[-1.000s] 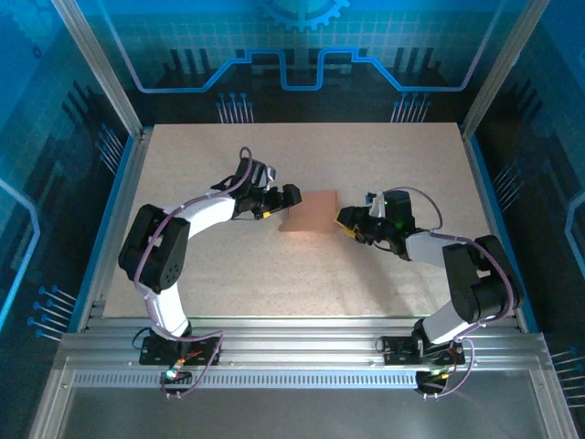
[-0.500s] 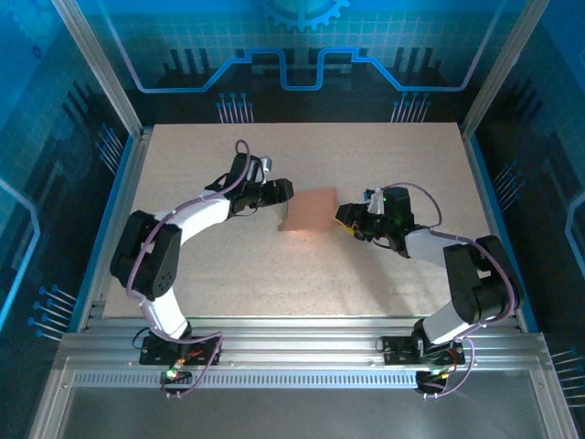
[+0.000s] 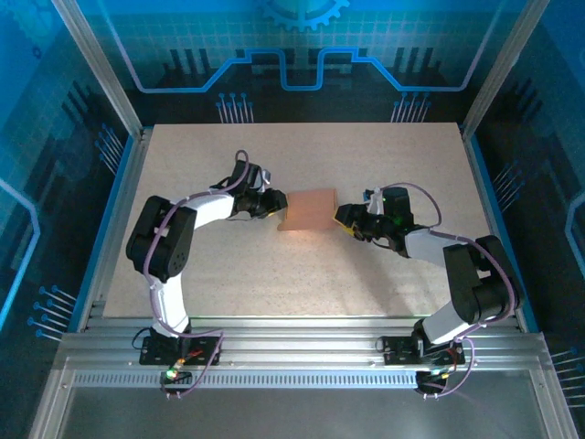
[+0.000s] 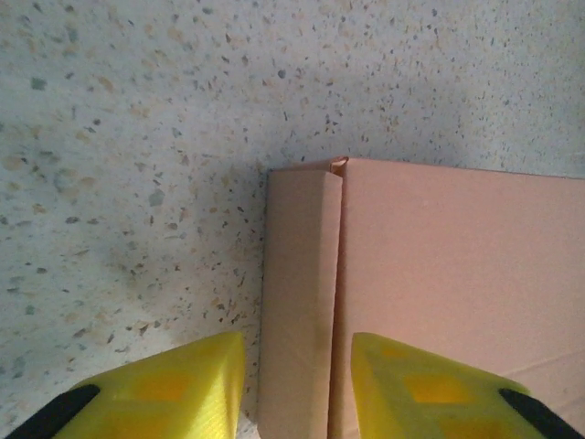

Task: Fold the paper box

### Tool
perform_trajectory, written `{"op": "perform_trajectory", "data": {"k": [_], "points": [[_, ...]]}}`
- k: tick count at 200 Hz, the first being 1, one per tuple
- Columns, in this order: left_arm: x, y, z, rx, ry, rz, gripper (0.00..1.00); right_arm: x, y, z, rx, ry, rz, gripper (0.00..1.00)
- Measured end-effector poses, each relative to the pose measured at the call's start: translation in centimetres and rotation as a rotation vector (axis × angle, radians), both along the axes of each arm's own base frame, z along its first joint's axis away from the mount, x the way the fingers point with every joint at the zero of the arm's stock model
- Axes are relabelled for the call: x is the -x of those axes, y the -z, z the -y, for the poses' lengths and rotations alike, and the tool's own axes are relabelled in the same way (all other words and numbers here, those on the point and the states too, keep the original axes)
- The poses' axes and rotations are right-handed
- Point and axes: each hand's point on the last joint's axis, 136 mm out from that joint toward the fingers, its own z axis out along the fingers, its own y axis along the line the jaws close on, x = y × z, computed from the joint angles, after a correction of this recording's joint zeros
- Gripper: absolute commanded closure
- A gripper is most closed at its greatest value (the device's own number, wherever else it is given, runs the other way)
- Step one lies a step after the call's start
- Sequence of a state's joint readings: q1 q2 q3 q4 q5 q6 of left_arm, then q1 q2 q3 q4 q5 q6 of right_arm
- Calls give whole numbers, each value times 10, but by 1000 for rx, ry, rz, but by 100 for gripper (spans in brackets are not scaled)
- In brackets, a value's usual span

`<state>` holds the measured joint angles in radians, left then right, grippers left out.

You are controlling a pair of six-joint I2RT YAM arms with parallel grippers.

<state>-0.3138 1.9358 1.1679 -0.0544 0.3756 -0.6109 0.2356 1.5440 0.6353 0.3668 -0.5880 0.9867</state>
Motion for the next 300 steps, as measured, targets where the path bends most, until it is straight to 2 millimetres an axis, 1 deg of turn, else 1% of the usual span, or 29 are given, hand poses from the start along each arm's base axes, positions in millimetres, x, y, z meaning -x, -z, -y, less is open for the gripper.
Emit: {"op": "perform_trajectory", "data": {"k": [25, 42, 49, 80, 86, 104, 121, 141, 162, 175, 186, 211, 238, 260, 300], "points": [[-2, 5, 4, 26, 2, -19, 71, -2, -3, -1, -2, 0, 9, 48], [-3, 4, 5, 41, 5, -18, 75, -3, -4, -1, -2, 0, 10, 48], [-3, 3, 5, 44, 4, -17, 78, -3, -4, -1, -2, 0, 10, 48], [-5, 2, 2, 55, -2, -16, 79, -3, -4, -1, -3, -1, 11, 47], [-6, 2, 1, 57, -3, -16, 78, -3, -4, -1, -3, -1, 11, 45], [-7, 2, -2, 59, -10, -17, 78, -3, -4, -1, -1, 0, 8, 34], [-8, 2, -4, 60, -14, -16, 78, -3, -3, -1, 11, -4, 7, 26], [-9, 2, -4, 65, -13, -15, 78, -2, 3, 3, 41, 7, -8, 20], [-8, 2, -5, 69, -12, -12, 80, -1, 11, 7, 78, 19, -30, 16], [-9, 2, -4, 78, -8, -7, 84, 0, 14, 9, 91, 20, -38, 15], [-10, 1, -3, 88, -9, -6, 85, -1, 15, 10, 94, 18, -42, 15], [-11, 2, -3, 110, -12, 1, 89, -12, 22, 10, 98, 20, -59, 14], [-11, 5, -8, 126, -14, 4, 87, -20, 28, 8, 97, 17, -74, 14], [-11, 5, -10, 140, -10, 5, 87, -27, 26, 7, 98, 13, -61, 14], [-11, 6, -10, 147, -6, 1, 84, -44, 21, 13, 93, 2, -32, 13]]}}
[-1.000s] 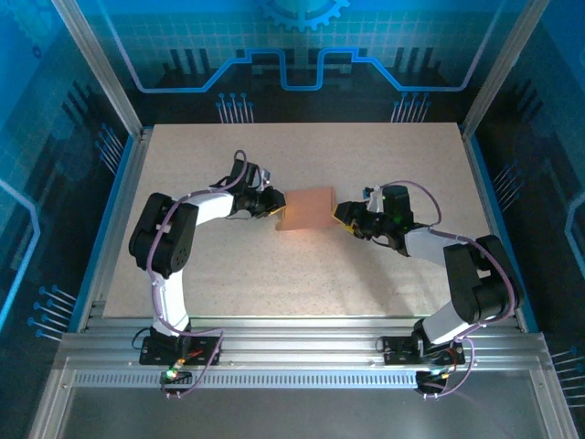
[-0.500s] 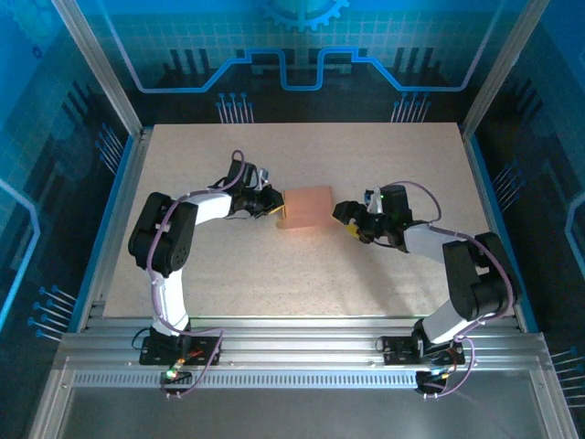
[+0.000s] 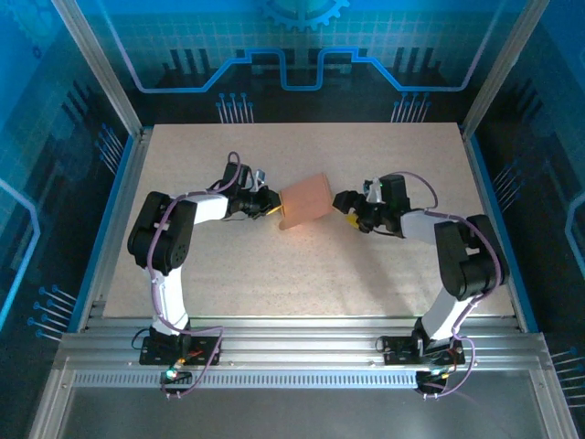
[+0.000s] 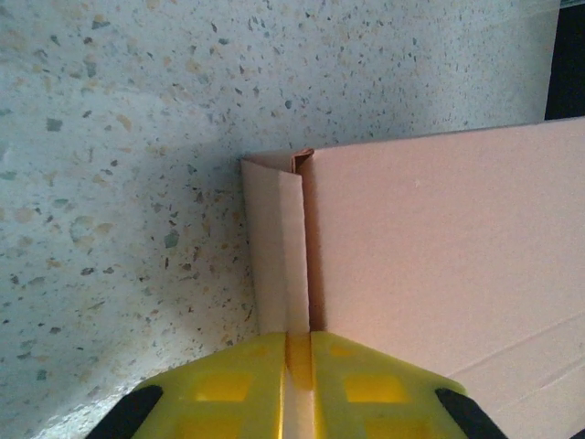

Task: Fold the paper box

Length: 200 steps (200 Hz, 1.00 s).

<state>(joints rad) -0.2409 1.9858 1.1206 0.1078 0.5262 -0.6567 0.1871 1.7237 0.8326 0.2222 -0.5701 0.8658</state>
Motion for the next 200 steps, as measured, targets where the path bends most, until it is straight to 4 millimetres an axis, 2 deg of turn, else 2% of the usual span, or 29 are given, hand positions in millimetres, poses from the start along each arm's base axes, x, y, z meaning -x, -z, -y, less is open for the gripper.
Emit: {"op": "perform_trajectory", "data": {"k": [19, 69, 98, 117, 158, 200], "points": [[1, 1, 0, 0, 1, -5, 83, -10, -7, -3, 3, -34, 29, 11], [5, 7, -2, -8, 0, -38, 82, -38, -44, -15, 42, -129, 157, 11], [8, 8, -3, -13, 1, -53, 81, -50, -40, -24, 61, -178, 165, 13], [9, 9, -3, -17, 0, -62, 81, -52, -37, -37, 74, -225, 155, 13], [11, 13, -8, -28, -11, -87, 80, -53, -55, -63, 101, -304, 199, 15], [12, 13, -9, -33, -9, -94, 79, -52, -55, -64, 114, -309, 193, 12]]}}
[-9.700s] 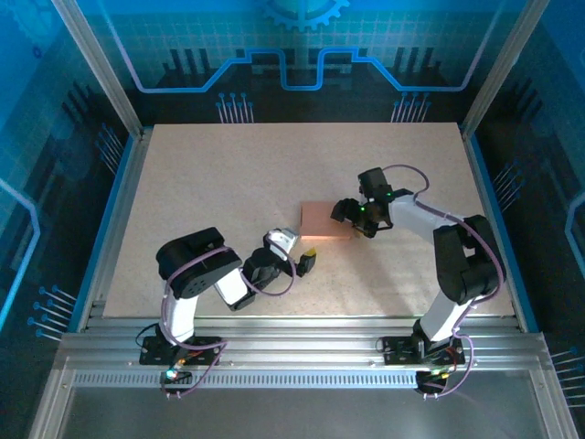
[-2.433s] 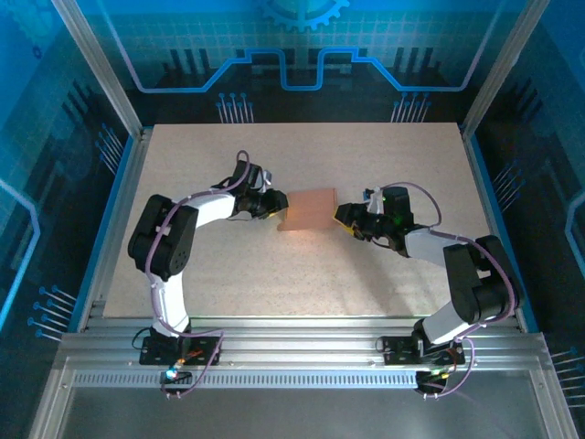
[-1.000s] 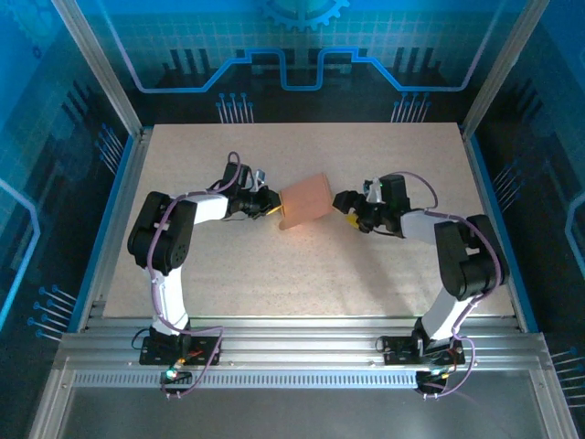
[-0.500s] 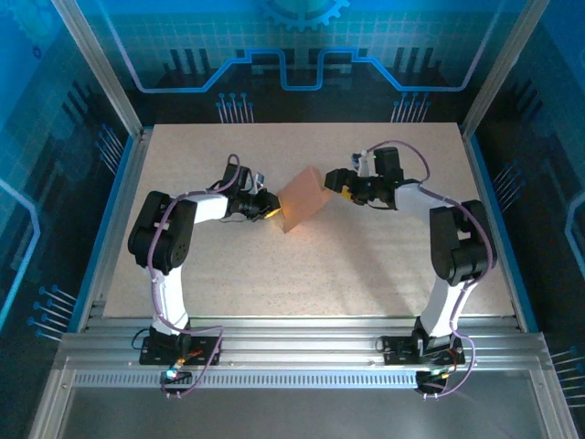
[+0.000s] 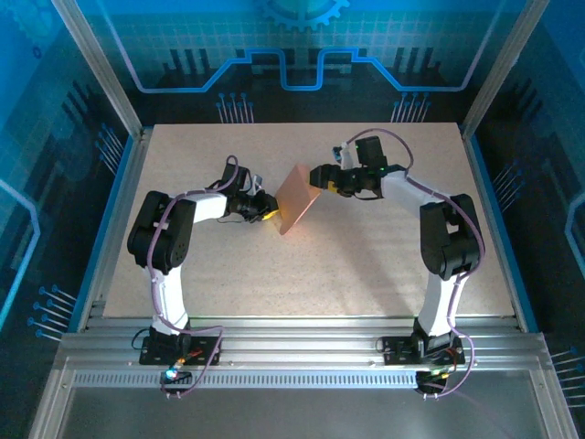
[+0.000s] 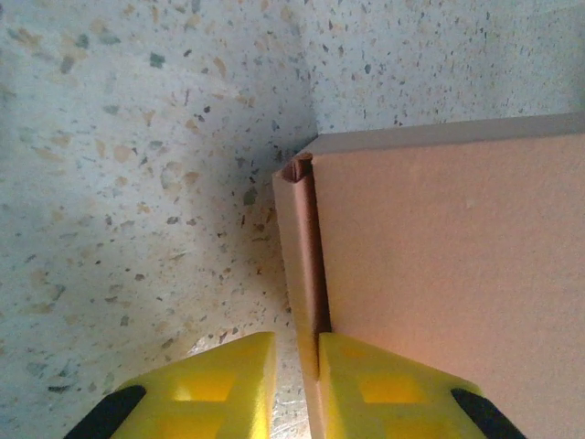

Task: Fold the paper box

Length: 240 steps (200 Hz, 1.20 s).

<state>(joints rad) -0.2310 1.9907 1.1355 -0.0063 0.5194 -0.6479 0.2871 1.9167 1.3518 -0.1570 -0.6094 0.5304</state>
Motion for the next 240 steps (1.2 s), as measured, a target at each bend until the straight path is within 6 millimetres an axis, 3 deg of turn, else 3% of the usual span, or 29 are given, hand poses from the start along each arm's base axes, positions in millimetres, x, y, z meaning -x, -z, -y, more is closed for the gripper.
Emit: {"op": "perform_trajectory", "data": {"k": [82, 132, 167, 240], "points": [[1, 0, 0, -1, 2, -4, 77, -3, -12, -3, 30, 30, 1, 5], [-1, -2, 0, 0, 3, 0, 76, -5, -31, -15, 94, 5, 26, 13], [-2, -4, 1, 1, 3, 4, 76, -13, -18, -15, 195, 19, -26, 19], [-3, -5, 1, 2, 4, 7, 78, -7, 13, 8, 323, 92, -124, 8]]}}
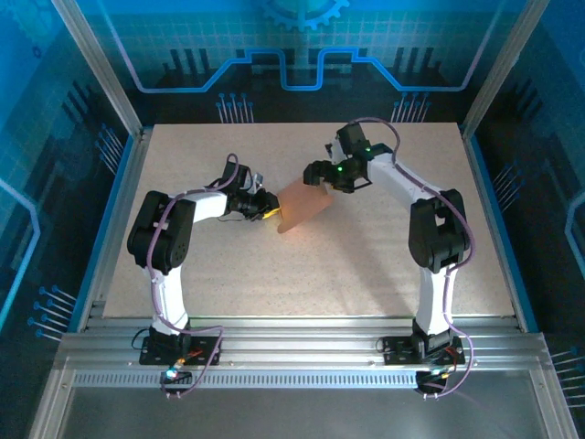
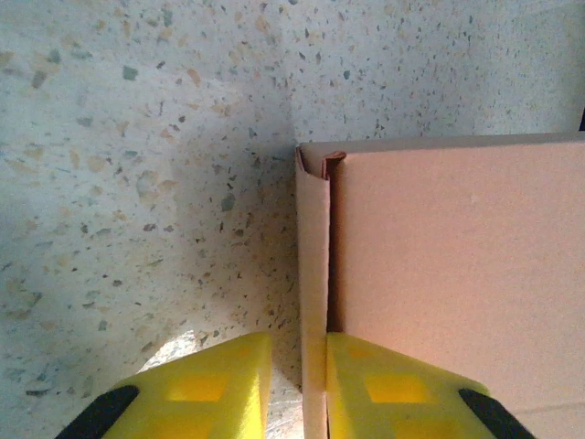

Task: Fold the paper box

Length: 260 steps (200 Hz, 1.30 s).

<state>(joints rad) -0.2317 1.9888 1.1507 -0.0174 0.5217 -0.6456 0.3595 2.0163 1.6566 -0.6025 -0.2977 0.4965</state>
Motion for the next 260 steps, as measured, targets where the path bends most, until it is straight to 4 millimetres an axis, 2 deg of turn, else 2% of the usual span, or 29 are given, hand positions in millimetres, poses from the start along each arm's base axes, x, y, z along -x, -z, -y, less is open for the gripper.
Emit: {"op": "perform_trajectory", "data": {"k": [32, 58, 95, 108, 118, 150, 174, 179, 182, 201, 237, 252, 260], "points": [[0, 0, 0, 0, 0, 0, 76, 4, 5, 2, -34, 5, -38, 15], [0, 0, 0, 0, 0, 0, 76, 6, 3, 0, -66, -1, -54, 33], [0, 0, 0, 0, 0, -1, 75, 9, 3, -6, -99, -20, -73, 47], [0, 0, 0, -1, -1, -1, 73, 9, 2, -8, -113, -27, -72, 56], [0, 1, -1, -4, -3, -1, 71, 8, 0, -9, -121, -31, -68, 57], [-1, 2, -2, -12, -10, 1, 54, 5, -2, -5, -143, -22, -71, 58], [0, -3, -8, -39, -20, 31, 14, 5, -5, 0, -177, -4, -78, 57], [2, -8, -9, -43, -15, 51, 3, 5, -6, 1, -189, 1, -82, 56], [3, -11, -9, -43, -18, 59, 1, 6, -7, 1, -196, 1, -82, 55], [6, -49, -15, -64, -14, 216, 1, 11, -12, 5, -236, 18, -96, 55], [10, -148, -32, -143, -14, 636, 1, 18, -39, 23, -326, 59, -89, 55], [9, -175, -36, -189, 0, 777, 1, 21, -53, 34, -381, 84, -85, 55], [10, -182, -37, -219, 15, 839, 1, 24, -57, 40, -407, 98, -86, 55]]}}
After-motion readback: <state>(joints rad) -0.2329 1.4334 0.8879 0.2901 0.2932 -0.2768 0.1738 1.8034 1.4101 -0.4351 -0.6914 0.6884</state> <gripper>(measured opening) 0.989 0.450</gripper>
